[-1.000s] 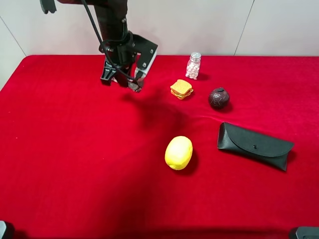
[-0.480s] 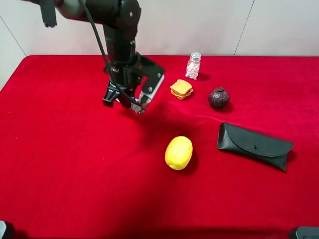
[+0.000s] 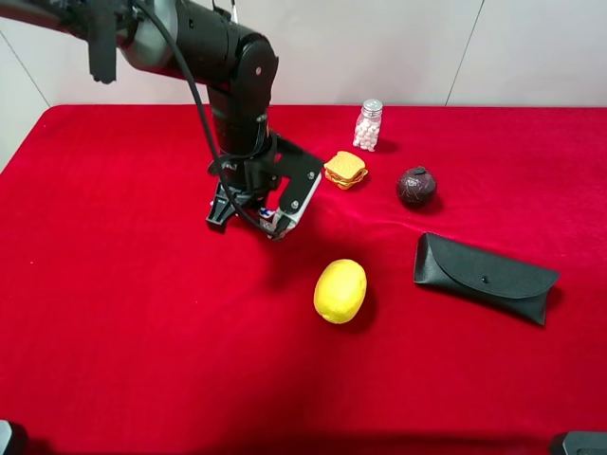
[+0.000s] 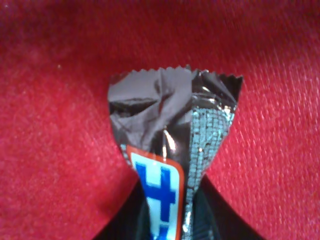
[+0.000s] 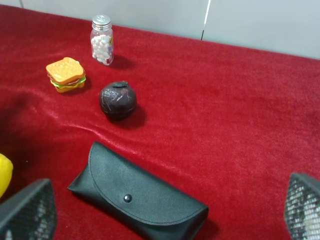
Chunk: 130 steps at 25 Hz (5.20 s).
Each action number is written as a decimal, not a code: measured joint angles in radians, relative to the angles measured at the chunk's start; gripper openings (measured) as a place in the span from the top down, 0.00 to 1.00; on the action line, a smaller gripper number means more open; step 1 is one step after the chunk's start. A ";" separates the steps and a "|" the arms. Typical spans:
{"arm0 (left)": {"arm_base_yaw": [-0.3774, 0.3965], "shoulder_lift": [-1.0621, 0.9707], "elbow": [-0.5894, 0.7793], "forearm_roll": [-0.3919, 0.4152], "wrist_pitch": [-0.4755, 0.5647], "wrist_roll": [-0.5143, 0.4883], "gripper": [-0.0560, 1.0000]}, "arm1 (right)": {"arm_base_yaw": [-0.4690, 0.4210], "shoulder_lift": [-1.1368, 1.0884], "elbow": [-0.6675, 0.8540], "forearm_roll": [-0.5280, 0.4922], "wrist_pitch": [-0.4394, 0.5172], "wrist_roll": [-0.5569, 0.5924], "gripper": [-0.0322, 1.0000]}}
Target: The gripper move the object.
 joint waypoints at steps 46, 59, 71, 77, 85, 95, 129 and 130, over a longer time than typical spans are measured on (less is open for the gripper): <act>-0.002 0.000 0.094 -0.004 -0.092 -0.004 0.43 | 0.000 0.000 0.000 0.000 0.000 0.002 0.30; -0.002 -0.046 0.094 -0.004 -0.092 -0.004 0.11 | 0.000 0.000 0.000 0.000 0.000 0.002 0.30; 0.024 -0.276 0.094 -0.010 -0.025 -0.036 0.03 | 0.000 0.000 0.000 0.000 0.000 0.002 0.30; 0.046 -0.463 0.095 0.004 0.063 -0.185 0.03 | 0.000 0.000 0.000 0.000 0.000 0.003 0.30; 0.083 -0.675 0.095 0.083 0.288 -0.609 0.03 | 0.000 0.000 0.000 0.000 0.000 0.003 0.30; 0.085 -0.995 0.273 0.083 0.372 -0.966 0.03 | 0.000 0.000 0.000 0.000 0.000 0.003 0.30; 0.085 -1.691 0.939 0.055 0.271 -1.302 0.03 | 0.000 0.000 0.000 0.000 -0.001 0.003 0.30; 0.090 -1.702 0.939 0.054 0.271 -1.302 0.03 | 0.000 0.000 0.000 0.000 -0.001 0.003 0.30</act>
